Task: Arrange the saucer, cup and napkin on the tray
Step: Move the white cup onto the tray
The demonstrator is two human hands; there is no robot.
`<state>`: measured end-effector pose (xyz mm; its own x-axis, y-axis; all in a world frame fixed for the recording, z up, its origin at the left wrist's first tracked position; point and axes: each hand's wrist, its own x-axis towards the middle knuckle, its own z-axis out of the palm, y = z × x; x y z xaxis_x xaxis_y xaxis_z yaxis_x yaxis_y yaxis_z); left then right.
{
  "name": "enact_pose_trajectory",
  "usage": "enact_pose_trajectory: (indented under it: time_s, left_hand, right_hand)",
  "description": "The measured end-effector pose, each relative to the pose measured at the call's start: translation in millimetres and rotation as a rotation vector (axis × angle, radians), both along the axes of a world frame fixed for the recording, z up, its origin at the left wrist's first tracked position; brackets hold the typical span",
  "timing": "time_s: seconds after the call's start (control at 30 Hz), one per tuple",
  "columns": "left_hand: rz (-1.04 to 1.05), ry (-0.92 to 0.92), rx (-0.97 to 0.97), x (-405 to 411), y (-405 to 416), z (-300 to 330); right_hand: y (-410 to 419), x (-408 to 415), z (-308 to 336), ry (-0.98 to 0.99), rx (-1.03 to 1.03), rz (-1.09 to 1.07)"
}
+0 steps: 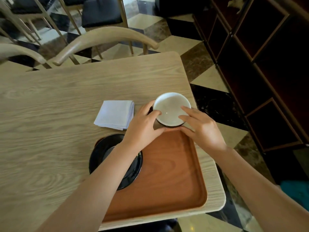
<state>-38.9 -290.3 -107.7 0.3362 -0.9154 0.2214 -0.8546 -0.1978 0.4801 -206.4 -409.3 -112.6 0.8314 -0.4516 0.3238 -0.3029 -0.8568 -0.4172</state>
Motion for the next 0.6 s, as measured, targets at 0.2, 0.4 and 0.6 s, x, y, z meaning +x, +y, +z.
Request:
enact_pose_trajectory:
  time_s: [0.2,0.4,0.6]
  left_hand:
    - [-0.007,0.004,-0.001,-29.0,43.4,1.8]
    - [-0.006,0.017,0.082,-48.4,68.1,-10.9]
    - [-0.005,0.036,0.089,-50.0,68.0,-14.8]
  right_hand:
    - [28.0,-34.2,4.3,-0.030,-0.122,0.061]
    - [42.5,-53.8,-17.1,0.008,-0.082,0.102]
    - [40.3,-55.3,-19.7,0.021,-0.103,0.095]
